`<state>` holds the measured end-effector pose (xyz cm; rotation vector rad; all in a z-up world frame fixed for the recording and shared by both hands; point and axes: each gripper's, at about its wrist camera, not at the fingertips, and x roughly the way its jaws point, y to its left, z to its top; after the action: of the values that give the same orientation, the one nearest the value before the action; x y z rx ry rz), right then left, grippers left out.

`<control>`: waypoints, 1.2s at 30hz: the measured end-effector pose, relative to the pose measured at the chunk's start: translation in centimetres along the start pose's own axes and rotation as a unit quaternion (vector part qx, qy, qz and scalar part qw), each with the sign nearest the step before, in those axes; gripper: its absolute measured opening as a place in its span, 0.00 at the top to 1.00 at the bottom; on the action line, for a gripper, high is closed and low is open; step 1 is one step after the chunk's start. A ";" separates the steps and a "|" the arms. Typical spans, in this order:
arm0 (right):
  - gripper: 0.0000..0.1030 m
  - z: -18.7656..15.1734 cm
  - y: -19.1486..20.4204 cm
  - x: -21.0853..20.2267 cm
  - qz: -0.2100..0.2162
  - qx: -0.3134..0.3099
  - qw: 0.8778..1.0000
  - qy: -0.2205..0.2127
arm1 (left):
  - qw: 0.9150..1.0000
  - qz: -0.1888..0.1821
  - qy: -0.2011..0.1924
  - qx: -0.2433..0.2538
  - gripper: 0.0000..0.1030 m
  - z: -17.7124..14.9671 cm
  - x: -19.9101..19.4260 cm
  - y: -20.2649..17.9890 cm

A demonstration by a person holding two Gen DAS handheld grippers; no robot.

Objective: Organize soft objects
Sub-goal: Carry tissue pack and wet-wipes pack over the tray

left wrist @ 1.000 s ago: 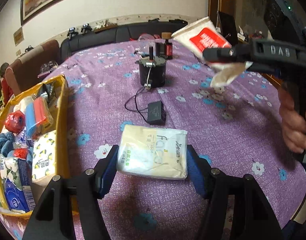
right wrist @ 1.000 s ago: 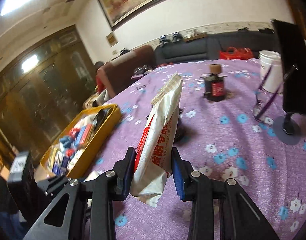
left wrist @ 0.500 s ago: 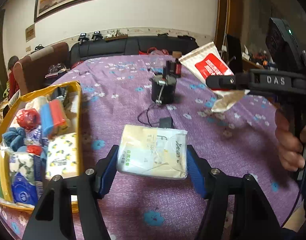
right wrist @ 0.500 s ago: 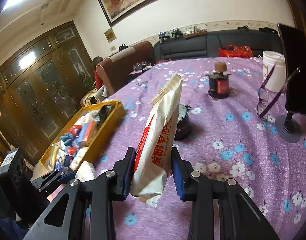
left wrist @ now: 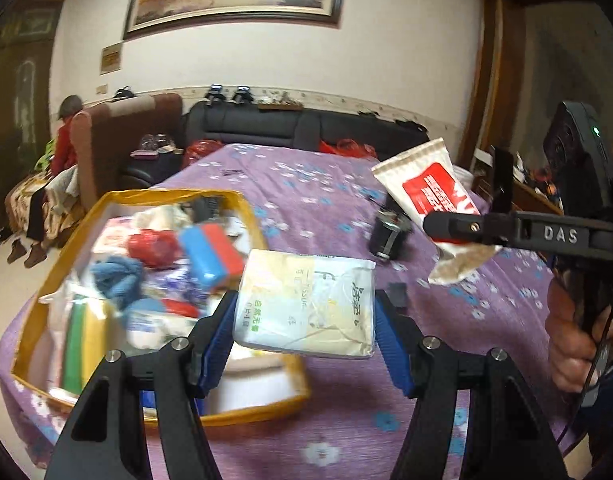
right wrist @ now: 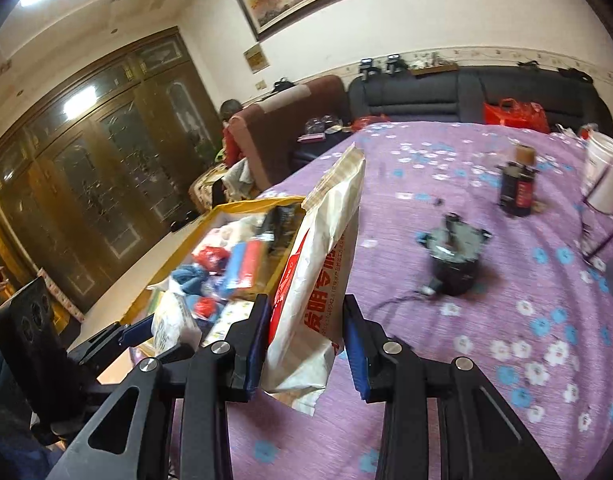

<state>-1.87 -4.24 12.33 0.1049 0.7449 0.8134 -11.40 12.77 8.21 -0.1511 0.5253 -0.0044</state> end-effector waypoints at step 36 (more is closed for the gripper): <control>0.62 5.6 10.8 17.6 0.068 -0.020 0.991 0.115 | 0.991 0.074 0.042 -0.099 0.37 1.5 1.4 15.0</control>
<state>2.97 16.55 10.41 0.0251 0.9456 0.9807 -9.99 27.77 6.65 -0.3073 0.6206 0.1870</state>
